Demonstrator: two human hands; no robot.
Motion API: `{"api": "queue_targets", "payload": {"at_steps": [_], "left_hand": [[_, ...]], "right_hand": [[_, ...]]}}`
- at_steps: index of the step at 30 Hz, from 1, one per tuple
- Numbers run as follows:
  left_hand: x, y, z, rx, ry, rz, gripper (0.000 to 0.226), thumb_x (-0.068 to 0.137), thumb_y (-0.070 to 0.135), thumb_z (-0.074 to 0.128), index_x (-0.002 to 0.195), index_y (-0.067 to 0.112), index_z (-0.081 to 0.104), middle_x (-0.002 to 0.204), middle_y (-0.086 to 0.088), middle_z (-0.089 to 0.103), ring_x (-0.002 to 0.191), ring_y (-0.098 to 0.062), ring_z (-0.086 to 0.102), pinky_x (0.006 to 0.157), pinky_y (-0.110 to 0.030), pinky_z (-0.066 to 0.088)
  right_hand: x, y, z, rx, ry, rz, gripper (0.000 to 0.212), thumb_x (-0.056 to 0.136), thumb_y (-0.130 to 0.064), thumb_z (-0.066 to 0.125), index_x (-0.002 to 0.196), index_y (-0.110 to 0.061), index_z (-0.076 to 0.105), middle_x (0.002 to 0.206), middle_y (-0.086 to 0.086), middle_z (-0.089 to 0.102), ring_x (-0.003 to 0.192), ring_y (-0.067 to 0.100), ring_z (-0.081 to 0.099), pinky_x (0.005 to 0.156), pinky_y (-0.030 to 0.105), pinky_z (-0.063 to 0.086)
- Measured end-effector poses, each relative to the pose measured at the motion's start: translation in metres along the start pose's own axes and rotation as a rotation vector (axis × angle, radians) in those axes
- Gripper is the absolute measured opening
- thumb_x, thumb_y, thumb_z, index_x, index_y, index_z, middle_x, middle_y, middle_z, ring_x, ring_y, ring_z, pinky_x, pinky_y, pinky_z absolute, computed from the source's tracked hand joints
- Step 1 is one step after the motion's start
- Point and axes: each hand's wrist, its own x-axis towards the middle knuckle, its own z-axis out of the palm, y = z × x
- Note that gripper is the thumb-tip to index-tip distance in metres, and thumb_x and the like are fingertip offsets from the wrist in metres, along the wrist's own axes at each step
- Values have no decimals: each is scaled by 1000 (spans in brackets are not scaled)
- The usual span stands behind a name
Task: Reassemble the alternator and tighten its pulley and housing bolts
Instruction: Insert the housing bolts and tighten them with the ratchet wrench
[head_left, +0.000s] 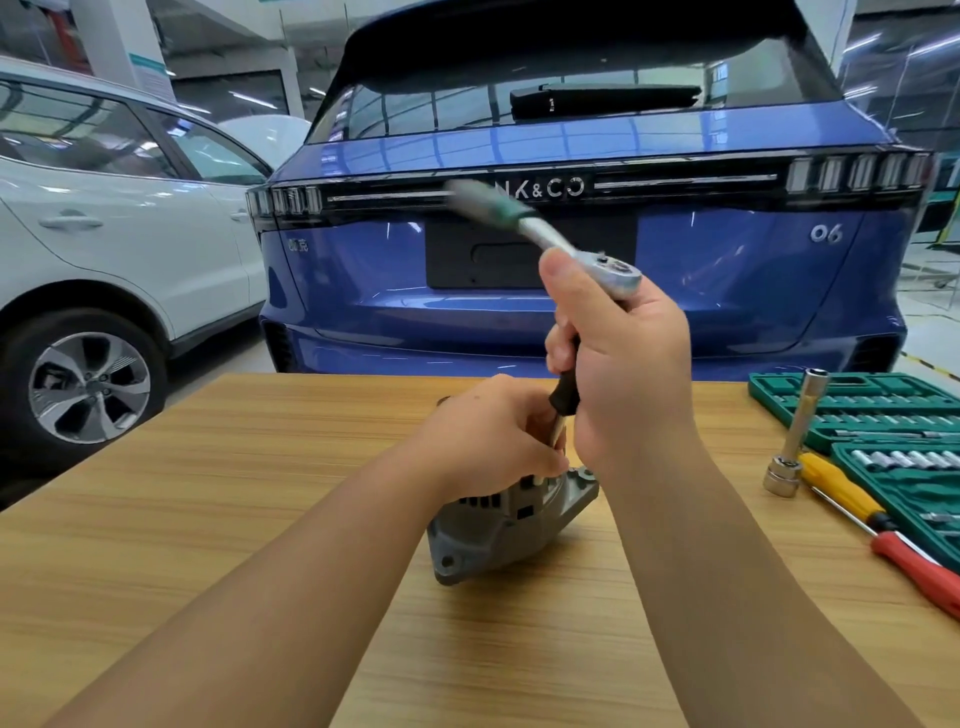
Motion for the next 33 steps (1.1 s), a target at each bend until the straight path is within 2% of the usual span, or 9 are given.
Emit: {"api": "queue_targets", "payload": {"at_steps": [4, 10, 14, 16, 19, 22, 24, 27, 33], "left_hand": [[1, -2, -1, 2, 34, -8, 8, 89, 26, 76, 90, 28, 68, 86, 7, 73, 81, -11, 68, 73, -31, 55], [-2, 0, -1, 14, 52, -16, 6, 88, 24, 74, 91, 24, 70, 87, 0, 74, 79, -16, 67, 69, -30, 53], [-5, 1, -2, 15, 59, -28, 7, 87, 21, 74, 91, 19, 69, 87, -6, 73, 82, -23, 67, 70, -36, 55], [-5, 0, -2, 8, 65, -32, 8, 87, 23, 76, 88, 23, 68, 85, -2, 72, 78, -15, 66, 64, -28, 48], [-5, -1, -2, -4, 76, -38, 14, 86, 26, 77, 80, 31, 64, 73, 8, 68, 68, -2, 63, 59, -22, 41], [-2, -2, -1, -9, 74, -5, 9, 86, 24, 77, 89, 24, 69, 82, 4, 73, 80, -12, 69, 71, -37, 56], [-1, -1, 0, 7, 41, 5, 14, 88, 27, 78, 99, 24, 70, 90, 3, 74, 86, -17, 71, 83, -44, 60], [2, 0, 2, 24, 2, 0, 18, 90, 31, 76, 106, 27, 69, 95, 5, 74, 88, -14, 71, 85, -43, 62], [1, -3, 1, 32, 54, -3, 7, 89, 27, 75, 91, 27, 69, 87, 5, 74, 81, -12, 69, 71, -30, 55]], "right_hand": [[0, -4, -4, 119, -150, 131, 22, 88, -15, 66, 110, -16, 62, 73, -3, 57, 64, 13, 49, 63, 27, 43], [-9, 4, 9, -52, -285, -129, 32, 89, -6, 62, 113, -28, 62, 85, 5, 60, 69, 17, 54, 69, 34, 47], [-7, 0, 12, -68, -280, -81, 44, 80, -6, 55, 112, -36, 63, 80, 3, 65, 65, 20, 55, 68, 41, 43], [3, -8, 11, -3, -352, 72, 42, 79, -10, 48, 111, -34, 59, 74, 1, 68, 59, 23, 55, 63, 38, 39], [6, -10, 9, 103, -348, 186, 26, 96, -27, 41, 114, -23, 58, 75, 6, 67, 61, 24, 53, 66, 34, 37], [-4, -5, 5, 167, -266, 148, 43, 89, -46, 57, 118, -15, 58, 83, 6, 60, 68, 19, 49, 69, 30, 41], [-7, -5, 5, 47, -130, 59, 28, 91, -39, 68, 106, -15, 63, 73, -1, 55, 61, 13, 46, 60, 24, 42], [-4, -6, 3, -79, 41, 0, 16, 92, -28, 73, 92, -14, 66, 64, -4, 46, 57, 13, 39, 53, 22, 39], [-2, -5, 1, 112, -182, 165, 19, 91, -6, 65, 104, -19, 64, 80, -4, 62, 71, 12, 56, 70, 24, 45]]}}
